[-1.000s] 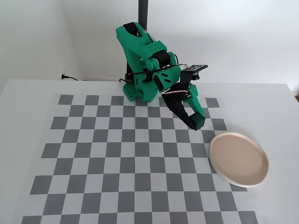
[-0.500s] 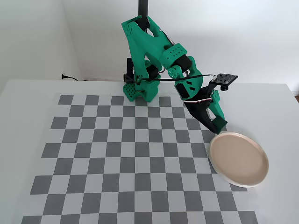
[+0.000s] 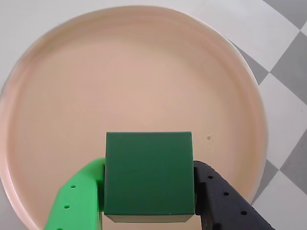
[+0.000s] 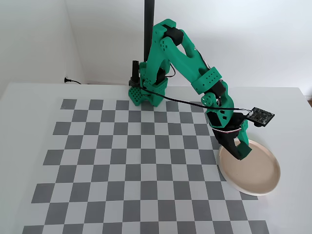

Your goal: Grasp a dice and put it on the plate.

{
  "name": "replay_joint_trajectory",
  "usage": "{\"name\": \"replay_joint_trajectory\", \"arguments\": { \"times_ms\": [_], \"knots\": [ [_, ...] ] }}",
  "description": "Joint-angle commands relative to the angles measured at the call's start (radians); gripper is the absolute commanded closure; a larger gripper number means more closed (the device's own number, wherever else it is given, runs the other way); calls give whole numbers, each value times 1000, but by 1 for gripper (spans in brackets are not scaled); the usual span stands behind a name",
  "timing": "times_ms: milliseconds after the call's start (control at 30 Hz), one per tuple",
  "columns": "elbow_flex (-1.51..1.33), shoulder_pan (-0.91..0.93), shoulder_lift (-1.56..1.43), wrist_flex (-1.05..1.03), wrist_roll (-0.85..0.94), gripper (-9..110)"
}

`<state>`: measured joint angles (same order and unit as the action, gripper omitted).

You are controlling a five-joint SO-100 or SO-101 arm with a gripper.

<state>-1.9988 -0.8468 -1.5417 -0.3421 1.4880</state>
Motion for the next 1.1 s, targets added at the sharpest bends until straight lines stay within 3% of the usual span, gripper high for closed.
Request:
{"name": "replay_joint_trajectory", "arguments": {
  "times_ms": [0,133,267,567,1067],
  "knots": [
    [163,-5,37,18,-11,106],
    [189,-2,67,18,-21,104],
    [190,-3,72,32,-32,91],
    [190,-5,72,46,-37,83],
    [179,0,-212,-210,-43,84]
  ]
}}
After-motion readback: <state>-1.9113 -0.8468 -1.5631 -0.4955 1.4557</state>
